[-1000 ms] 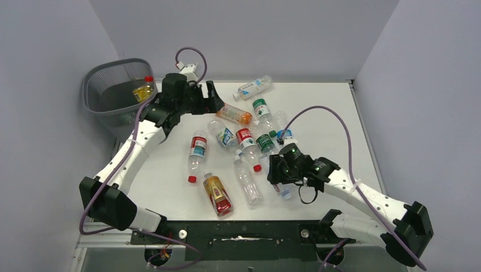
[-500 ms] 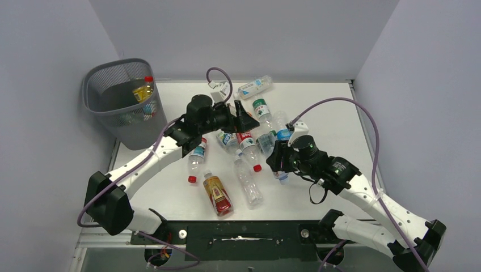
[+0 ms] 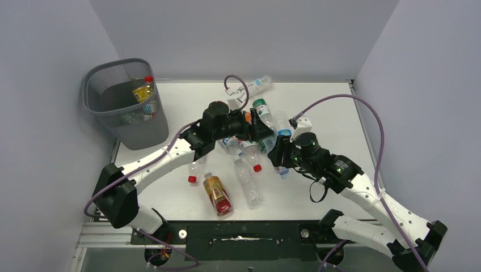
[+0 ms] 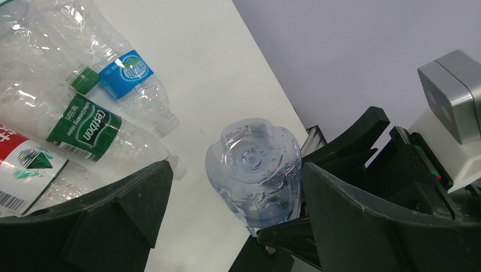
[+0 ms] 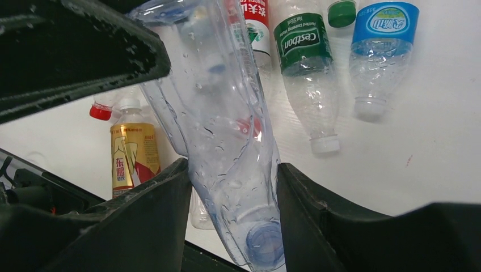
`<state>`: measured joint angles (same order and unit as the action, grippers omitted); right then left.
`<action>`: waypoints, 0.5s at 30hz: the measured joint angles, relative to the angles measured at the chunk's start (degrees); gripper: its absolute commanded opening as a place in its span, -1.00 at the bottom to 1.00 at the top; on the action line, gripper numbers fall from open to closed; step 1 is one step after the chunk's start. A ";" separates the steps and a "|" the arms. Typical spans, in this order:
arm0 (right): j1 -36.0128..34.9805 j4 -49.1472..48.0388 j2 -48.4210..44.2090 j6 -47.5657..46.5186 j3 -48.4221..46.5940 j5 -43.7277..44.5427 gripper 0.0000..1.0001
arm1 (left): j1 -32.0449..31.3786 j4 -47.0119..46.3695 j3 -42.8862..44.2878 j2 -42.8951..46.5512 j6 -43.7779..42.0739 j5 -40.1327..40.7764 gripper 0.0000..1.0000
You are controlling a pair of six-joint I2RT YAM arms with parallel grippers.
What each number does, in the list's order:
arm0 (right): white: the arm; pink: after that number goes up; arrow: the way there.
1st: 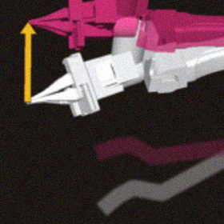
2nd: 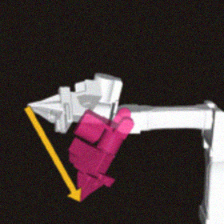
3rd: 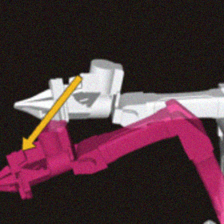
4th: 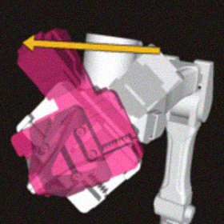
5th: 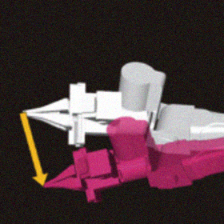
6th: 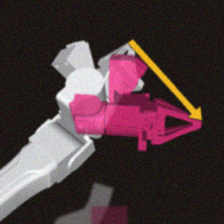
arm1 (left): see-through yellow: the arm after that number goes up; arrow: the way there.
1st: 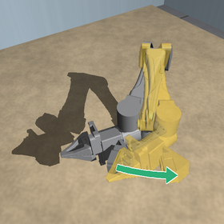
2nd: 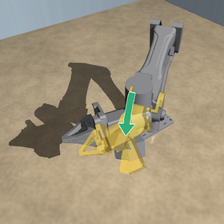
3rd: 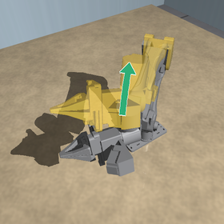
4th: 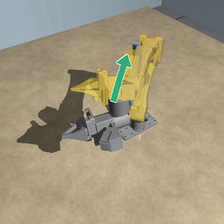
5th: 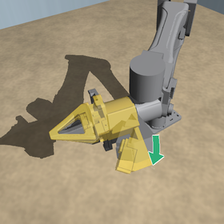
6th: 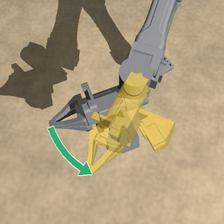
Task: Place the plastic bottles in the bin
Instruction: Pick up the plastic bottle at the center of the board.
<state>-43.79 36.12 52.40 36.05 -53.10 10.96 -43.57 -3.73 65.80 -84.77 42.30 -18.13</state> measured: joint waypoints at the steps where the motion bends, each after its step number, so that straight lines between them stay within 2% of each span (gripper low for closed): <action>1: 0.20 -0.04 0.09 -0.07 0.00 0.00 -0.12 | -0.35 0.02 0.09 -0.22 0.04 0.20 0.71; 6: 0.31 -0.39 0.15 -0.50 -0.20 0.02 -0.12 | -1.75 -0.04 0.92 -1.64 0.11 1.14 0.70; 9: 0.31 -0.39 0.13 -0.66 -0.20 0.04 -0.11 | -2.32 -0.02 1.46 -2.40 0.13 1.66 0.59; 15: 0.52 -0.35 0.09 -0.76 -0.20 0.13 -0.10 | -3.37 -0.13 2.84 -3.52 0.13 2.80 0.05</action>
<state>-43.27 35.77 52.49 35.29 -53.30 11.09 -46.94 -3.86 68.64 -88.29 42.44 -15.33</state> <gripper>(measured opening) 0.509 0.637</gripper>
